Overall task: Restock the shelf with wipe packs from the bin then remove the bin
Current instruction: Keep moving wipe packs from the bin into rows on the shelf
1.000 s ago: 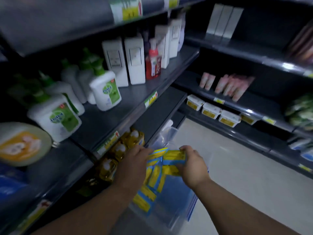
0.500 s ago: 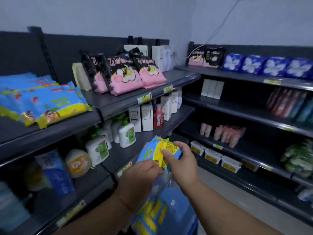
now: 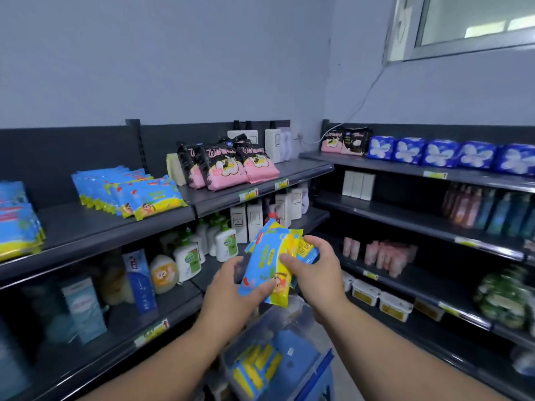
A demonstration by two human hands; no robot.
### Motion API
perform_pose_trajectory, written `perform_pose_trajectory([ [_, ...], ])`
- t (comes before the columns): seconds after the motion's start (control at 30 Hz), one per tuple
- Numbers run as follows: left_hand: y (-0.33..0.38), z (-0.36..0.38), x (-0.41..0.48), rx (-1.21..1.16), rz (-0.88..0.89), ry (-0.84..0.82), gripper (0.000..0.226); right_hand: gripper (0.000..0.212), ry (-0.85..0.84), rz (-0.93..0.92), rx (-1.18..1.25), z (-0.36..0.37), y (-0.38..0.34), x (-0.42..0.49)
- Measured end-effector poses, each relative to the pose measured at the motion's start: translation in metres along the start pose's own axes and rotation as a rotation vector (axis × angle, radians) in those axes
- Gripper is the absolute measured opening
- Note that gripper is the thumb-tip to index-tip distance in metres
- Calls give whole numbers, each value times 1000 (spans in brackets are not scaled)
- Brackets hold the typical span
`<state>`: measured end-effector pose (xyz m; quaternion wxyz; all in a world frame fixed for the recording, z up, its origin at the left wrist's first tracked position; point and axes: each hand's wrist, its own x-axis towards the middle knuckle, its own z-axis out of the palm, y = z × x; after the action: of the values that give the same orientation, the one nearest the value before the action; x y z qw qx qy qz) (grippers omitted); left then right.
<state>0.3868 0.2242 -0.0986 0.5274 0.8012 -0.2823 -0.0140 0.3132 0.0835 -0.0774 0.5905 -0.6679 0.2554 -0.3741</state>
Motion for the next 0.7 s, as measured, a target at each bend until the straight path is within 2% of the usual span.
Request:
perform_pose_trajectory([
  [0.07,10,-5,-7,-134,-137,-33,65,52,-13,-34,-24,1,-10,-9],
  [0.13,15,-12,-10,-240,-169,-22,58,54,-32,-71,-73,3,-18,-15],
  [0.33,26,-47,-11,-239,-127,133,37,59,11,-217,-248,8,-31,-24],
  [0.4,29,-57,-16,-217,-104,169,41,58,51,-267,-270,9,-36,-32],
  [0.47,29,-62,-19,-236,-105,171,48,57,74,-396,-309,11,-39,-40],
  [0.6,34,-61,-18,-367,-128,151,51,73,-148,-631,-483,18,-45,-57],
  [0.63,37,-61,-17,-434,-141,136,50,72,-194,-690,-531,21,-45,-59],
  [0.7,43,-61,-15,-521,-167,104,47,56,-196,-846,-557,23,-39,-56],
])
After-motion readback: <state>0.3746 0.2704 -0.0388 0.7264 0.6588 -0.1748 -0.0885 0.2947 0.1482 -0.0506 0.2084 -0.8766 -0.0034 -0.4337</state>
